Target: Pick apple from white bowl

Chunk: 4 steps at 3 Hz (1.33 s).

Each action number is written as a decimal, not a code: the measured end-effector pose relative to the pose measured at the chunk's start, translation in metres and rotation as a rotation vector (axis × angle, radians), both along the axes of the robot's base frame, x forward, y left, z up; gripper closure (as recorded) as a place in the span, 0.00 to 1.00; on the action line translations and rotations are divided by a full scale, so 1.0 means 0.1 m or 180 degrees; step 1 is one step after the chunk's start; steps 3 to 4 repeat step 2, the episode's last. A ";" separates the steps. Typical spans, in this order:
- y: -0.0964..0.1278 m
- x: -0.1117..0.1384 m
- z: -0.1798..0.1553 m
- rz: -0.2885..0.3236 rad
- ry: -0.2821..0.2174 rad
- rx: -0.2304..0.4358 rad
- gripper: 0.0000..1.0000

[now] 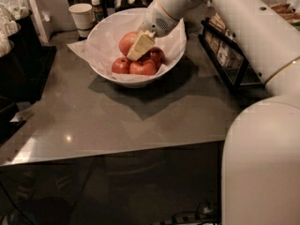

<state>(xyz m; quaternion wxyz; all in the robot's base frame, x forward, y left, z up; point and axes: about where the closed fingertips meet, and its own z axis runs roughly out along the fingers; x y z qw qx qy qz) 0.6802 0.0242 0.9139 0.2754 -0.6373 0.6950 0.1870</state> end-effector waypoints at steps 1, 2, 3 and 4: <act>-0.10 -0.26 0.27 0.0154 -0.0311 0.0502 1.00; -0.21 -0.30 0.29 0.0175 -0.0386 0.0576 1.00; -0.21 -0.30 0.29 0.0175 -0.0386 0.0576 1.00; -0.21 -0.30 0.29 0.0175 -0.0386 0.0576 1.00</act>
Offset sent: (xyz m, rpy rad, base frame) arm -0.0219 -0.0076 0.0225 0.1330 -0.0823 0.0392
